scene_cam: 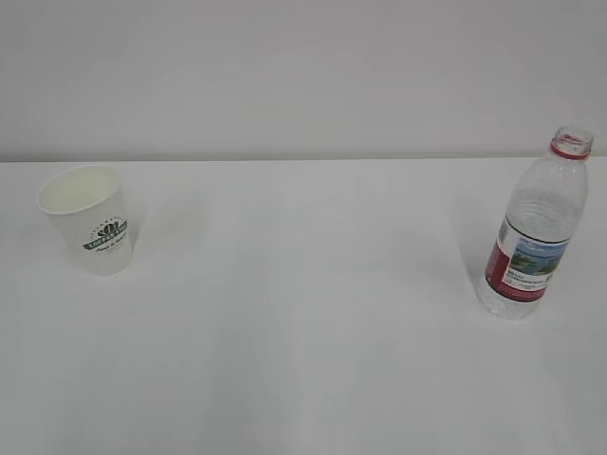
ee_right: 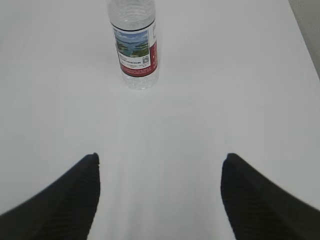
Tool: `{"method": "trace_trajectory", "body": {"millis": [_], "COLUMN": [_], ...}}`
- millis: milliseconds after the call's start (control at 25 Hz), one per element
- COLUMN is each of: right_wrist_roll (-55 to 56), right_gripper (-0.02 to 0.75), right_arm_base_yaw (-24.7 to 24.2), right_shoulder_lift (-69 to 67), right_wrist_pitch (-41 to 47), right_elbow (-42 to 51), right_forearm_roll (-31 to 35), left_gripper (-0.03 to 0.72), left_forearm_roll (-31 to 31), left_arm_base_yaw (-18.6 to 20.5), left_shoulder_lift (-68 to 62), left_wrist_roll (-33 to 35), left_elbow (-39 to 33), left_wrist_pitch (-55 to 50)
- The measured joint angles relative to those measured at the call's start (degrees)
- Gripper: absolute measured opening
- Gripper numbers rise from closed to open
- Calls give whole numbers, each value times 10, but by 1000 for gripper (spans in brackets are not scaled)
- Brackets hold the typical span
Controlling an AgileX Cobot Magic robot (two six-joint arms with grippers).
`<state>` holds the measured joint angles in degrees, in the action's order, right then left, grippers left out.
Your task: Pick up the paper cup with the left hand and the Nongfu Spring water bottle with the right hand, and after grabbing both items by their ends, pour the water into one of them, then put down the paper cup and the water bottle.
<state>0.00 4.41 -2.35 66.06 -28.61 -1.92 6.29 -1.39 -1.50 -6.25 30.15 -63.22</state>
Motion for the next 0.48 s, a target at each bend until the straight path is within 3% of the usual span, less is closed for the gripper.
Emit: {"method": "trace_trajectory", "body": {"millis": [480], "right_wrist_roll": [0], "right_gripper": [568], "right_arm_base_yaw": [0], "right_shoulder_lift": [0], "right_wrist_pitch": [0], "right_elbow": [0], "right_forearm_roll": [0], "left_gripper": [430], "left_forearm_roll": [0], "left_arm_base_yaw": [0], "left_shoulder_lift": [0], "left_wrist_roll": [0], "left_elbow": [0], "left_wrist_pitch": [0]}}
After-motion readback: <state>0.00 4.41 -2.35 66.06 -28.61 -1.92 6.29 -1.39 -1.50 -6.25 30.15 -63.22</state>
